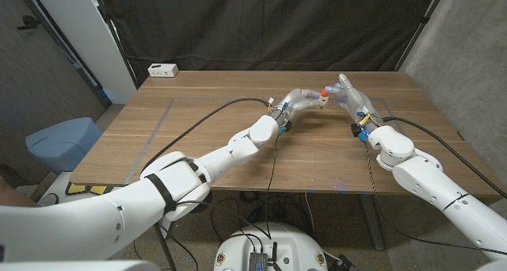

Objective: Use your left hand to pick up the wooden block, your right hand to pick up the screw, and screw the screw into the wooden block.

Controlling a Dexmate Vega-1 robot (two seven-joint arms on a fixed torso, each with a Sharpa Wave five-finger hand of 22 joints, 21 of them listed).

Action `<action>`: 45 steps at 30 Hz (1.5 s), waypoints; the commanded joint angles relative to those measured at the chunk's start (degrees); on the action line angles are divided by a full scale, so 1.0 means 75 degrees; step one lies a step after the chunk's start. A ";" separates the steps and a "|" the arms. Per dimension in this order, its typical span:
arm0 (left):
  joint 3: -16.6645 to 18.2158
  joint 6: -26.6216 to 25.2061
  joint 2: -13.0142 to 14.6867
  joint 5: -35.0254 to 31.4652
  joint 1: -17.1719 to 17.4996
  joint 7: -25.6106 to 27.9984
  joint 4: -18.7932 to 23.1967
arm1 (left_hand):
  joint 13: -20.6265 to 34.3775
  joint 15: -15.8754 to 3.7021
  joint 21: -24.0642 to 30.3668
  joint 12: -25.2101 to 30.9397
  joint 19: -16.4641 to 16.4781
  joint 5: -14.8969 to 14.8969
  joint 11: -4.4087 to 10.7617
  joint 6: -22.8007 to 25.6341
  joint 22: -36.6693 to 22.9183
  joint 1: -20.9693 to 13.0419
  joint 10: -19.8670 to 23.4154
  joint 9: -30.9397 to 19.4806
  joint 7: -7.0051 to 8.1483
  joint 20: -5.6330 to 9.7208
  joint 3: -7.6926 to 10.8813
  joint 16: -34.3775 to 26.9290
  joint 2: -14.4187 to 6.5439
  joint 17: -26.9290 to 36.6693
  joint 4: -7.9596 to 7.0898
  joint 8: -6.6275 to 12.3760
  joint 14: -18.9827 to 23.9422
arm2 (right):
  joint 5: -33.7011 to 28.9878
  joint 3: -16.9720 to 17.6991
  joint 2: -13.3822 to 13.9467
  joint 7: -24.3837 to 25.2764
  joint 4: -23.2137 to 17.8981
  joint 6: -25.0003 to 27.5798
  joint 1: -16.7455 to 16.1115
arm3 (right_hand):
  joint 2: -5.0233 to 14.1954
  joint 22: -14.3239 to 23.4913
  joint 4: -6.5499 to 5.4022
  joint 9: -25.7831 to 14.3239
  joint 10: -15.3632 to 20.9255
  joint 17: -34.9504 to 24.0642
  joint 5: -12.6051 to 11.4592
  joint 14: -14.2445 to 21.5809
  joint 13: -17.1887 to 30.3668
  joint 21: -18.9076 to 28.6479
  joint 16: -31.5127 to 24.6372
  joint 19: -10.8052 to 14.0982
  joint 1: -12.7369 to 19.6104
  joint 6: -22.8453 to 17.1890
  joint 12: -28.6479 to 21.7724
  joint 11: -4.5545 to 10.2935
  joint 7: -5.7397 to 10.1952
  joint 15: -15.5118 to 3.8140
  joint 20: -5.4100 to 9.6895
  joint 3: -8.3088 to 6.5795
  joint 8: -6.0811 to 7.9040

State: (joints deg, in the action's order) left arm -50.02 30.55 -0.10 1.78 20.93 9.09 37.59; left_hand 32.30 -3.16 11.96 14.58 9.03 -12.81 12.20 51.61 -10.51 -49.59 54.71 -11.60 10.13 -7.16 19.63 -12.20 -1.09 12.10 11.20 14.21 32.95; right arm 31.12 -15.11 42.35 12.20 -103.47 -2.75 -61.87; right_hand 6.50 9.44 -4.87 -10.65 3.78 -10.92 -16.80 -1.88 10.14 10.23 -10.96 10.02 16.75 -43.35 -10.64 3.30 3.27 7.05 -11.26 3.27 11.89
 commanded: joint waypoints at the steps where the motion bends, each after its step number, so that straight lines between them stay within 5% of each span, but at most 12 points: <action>1: -0.0010 0.0038 -0.0048 0.0023 -0.0026 0.0005 -0.0082 | 0.0098 -0.0660 0.0031 0.0090 0.0058 -0.0031 0.0011 0.0658 -0.0030 -0.0116 0.0114 -0.0042 -0.0166 0.0014 0.0384 -0.0022 -0.0629 0.0035 -0.0322 0.0057 0.0073 | -0.0009 0.0000 0.0004 0.0072 -0.0044 0.0019 -0.0020 | 0.0027 0.0035 -0.0018 -0.0017 0.0132 -0.0018 -0.0065 0.0051 0.0014 0.0060 -0.0047 -0.0032 -0.0016 -0.0239 -0.0051 0.0076 -0.0054 -0.0052 -0.0031 0.0058 0.0106; 45: -0.0003 0.0028 -0.0074 0.0063 0.0032 -0.0017 -0.0041 | 0.0086 -0.0665 0.0031 0.0095 0.0061 -0.0031 0.0011 0.0663 -0.0030 -0.0079 0.0117 -0.0041 -0.0189 0.0022 0.0404 -0.0016 -0.0639 0.0032 -0.0336 0.0056 0.0088 | -0.0059 0.0254 -0.0002 0.0645 -0.0448 0.0130 -0.0527 | 0.0122 0.0032 0.0058 -0.0001 0.0959 0.0015 -0.0134 0.0543 0.0007 0.0124 -0.0157 0.0339 0.0176 -0.1724 -0.0150 0.0106 -0.0364 -0.0211 -0.0002 -0.0010 0.0358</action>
State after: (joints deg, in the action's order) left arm -50.08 30.68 -0.32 2.08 21.21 9.16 37.79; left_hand 32.30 -3.06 11.96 14.58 9.03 -12.81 12.20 51.93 -10.52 -49.59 54.71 -11.60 9.80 -7.16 19.63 -12.20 -1.09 12.10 11.20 14.22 33.05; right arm 30.86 -13.81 42.16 15.86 -105.89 -2.00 -64.78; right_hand 7.19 9.44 -4.86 -10.52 10.11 -10.65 -17.47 1.65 10.16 10.86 -11.75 11.93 17.44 -55.19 -11.26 4.34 0.82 5.22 -11.49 3.26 14.15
